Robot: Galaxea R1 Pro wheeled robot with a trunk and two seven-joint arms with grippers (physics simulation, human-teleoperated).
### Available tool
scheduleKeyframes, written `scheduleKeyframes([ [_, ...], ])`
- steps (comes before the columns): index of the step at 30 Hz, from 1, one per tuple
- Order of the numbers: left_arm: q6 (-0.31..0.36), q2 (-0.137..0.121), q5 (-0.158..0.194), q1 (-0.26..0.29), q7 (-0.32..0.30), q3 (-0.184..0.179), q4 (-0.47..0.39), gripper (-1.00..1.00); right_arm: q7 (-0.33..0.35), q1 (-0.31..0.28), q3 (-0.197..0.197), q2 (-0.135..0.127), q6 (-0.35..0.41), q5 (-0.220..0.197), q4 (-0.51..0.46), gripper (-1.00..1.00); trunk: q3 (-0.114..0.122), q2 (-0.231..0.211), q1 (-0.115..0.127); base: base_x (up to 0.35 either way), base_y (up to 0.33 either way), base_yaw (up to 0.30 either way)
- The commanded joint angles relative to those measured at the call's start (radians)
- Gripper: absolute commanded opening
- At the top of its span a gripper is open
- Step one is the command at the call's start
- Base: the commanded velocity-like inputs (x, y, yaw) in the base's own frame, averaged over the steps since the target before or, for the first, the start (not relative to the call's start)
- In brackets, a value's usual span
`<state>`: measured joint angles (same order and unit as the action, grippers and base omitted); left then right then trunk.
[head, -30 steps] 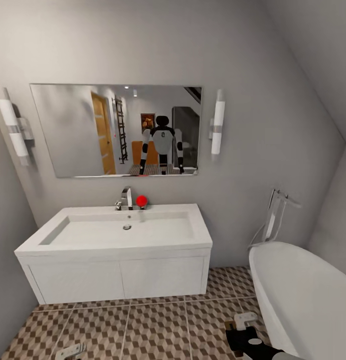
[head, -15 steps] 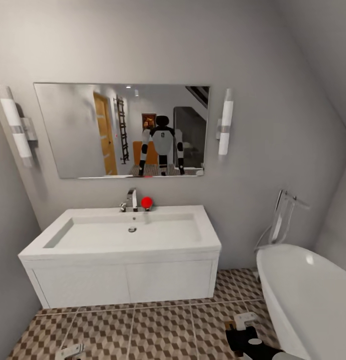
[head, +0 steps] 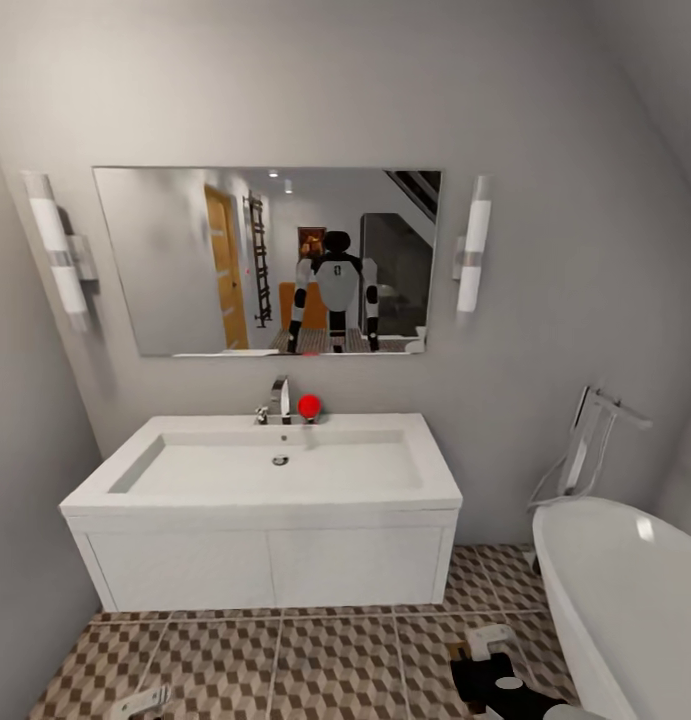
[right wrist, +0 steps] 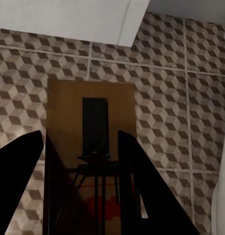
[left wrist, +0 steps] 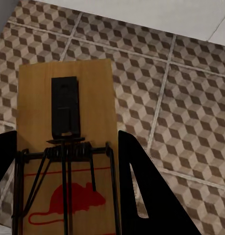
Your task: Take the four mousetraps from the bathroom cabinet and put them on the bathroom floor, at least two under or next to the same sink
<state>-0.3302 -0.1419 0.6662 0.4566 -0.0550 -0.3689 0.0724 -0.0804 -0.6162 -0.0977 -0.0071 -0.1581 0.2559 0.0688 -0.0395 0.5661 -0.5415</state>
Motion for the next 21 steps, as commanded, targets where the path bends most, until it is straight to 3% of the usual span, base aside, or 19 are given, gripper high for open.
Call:
scheduleKeyframes([
  [1,-0.005,0.001,0.007,0.002,-0.005,-0.008,0.005,-1.00,-0.002,-0.002,-0.008,-0.001,-0.008,0.011,0.005,-1.00,-0.002,0.002,0.000,0.001,0.001,0.284],
  [5,-0.006,0.001,0.007,0.002,-0.005,-0.008,0.005,-1.00,-0.002,-0.002,-0.008,-0.001,-0.009,0.014,0.005,-1.00,-0.002,0.002,0.000,0.000,0.000,0.167],
  [16,-0.006,0.001,0.007,0.002,-0.005,-0.008,0.005,-1.00,-0.002,-0.002,-0.009,-0.001,-0.009,0.014,0.005,-1.00,-0.002,0.002,0.000,0.002,0.000,0.011],
  [21,-0.004,0.001,0.007,0.002,-0.005,-0.008,0.005,-1.00,-0.002,-0.002,-0.009,-0.001,-0.009,0.014,0.005,-1.00,-0.002,0.002,0.000,0.223,0.000,0.000],
])
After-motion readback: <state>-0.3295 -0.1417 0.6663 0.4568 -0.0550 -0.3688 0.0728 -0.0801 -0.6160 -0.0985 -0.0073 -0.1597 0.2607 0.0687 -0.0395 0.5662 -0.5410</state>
